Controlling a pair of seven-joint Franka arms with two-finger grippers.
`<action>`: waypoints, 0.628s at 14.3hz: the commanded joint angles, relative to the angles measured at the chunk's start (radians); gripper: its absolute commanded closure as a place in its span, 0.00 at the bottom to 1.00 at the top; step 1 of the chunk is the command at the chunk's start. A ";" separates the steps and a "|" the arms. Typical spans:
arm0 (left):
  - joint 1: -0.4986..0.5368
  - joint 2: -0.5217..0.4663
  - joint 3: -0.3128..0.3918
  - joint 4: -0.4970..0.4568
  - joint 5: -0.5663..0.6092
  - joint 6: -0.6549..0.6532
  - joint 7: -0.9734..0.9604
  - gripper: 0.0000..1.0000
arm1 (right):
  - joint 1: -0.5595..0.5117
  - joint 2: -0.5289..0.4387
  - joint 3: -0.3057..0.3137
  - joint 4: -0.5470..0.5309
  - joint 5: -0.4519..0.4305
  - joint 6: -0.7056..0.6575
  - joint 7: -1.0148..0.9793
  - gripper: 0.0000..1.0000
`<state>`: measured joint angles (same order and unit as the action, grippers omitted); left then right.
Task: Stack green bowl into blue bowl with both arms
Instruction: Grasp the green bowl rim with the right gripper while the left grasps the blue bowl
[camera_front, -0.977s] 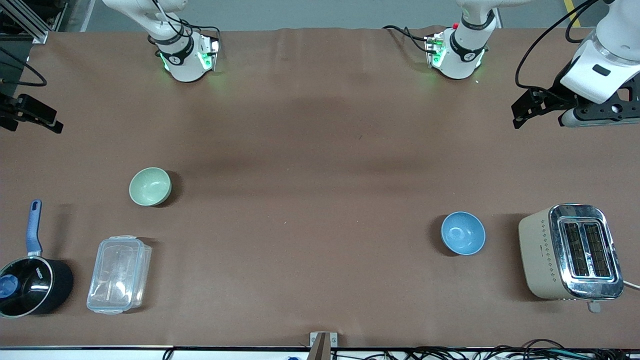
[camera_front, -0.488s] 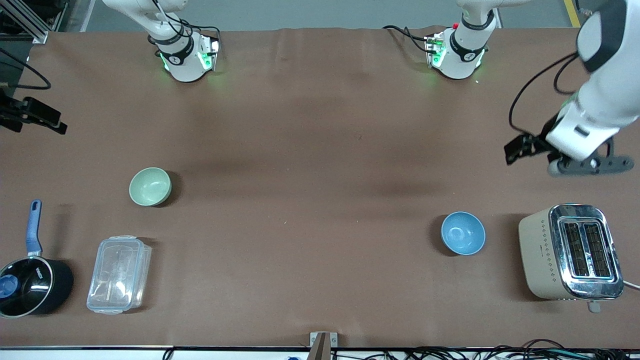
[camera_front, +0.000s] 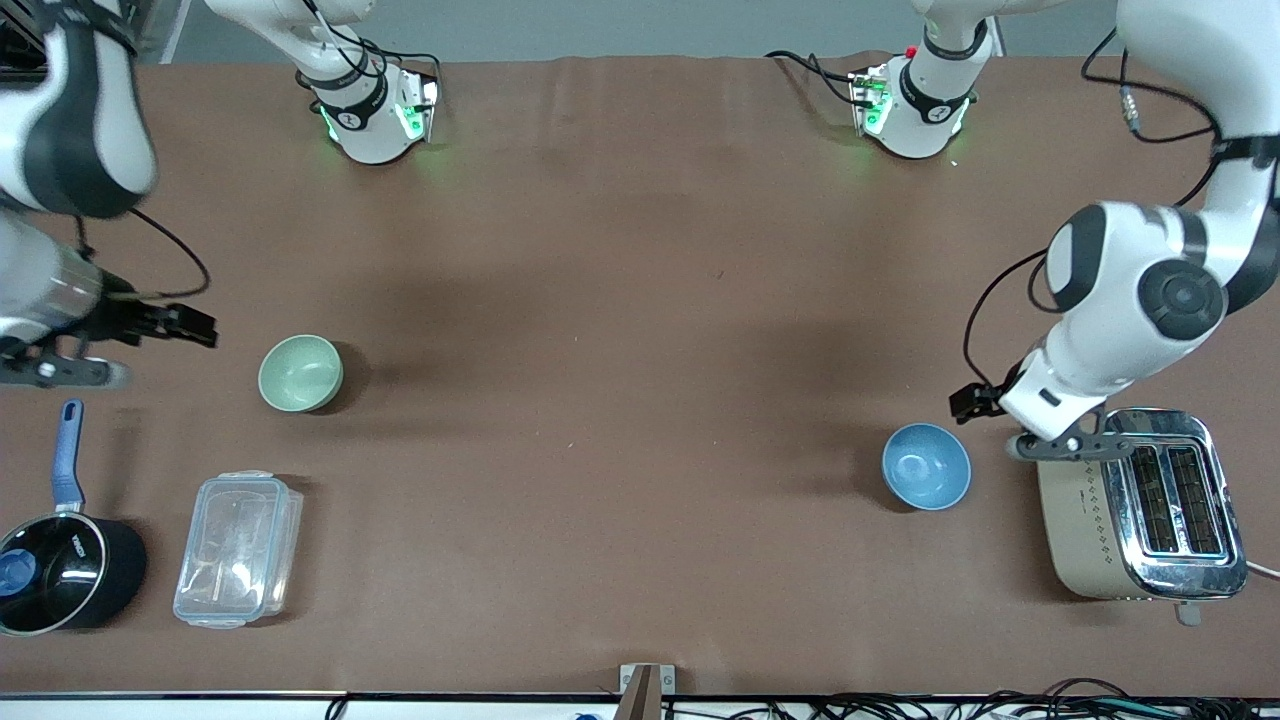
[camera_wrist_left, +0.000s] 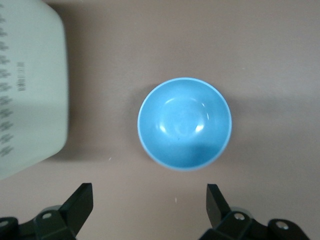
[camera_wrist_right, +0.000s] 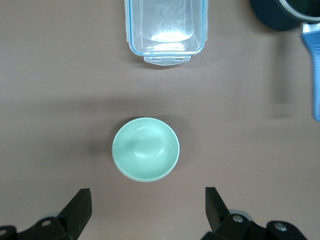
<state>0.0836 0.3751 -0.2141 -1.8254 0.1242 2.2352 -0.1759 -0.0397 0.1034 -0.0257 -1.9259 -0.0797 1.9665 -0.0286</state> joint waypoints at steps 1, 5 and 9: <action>0.044 0.071 -0.002 -0.005 0.021 0.078 -0.048 0.00 | -0.015 -0.030 0.003 -0.216 -0.047 0.232 -0.039 0.00; 0.061 0.163 -0.001 -0.005 0.022 0.162 -0.066 0.07 | -0.058 0.084 -0.013 -0.353 -0.052 0.562 -0.099 0.00; 0.070 0.209 -0.002 0.005 0.020 0.210 -0.077 0.55 | -0.060 0.157 -0.025 -0.438 -0.054 0.776 -0.129 0.03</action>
<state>0.1466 0.5727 -0.2125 -1.8307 0.1254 2.4239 -0.2309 -0.0916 0.2504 -0.0537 -2.3240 -0.1234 2.6701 -0.1271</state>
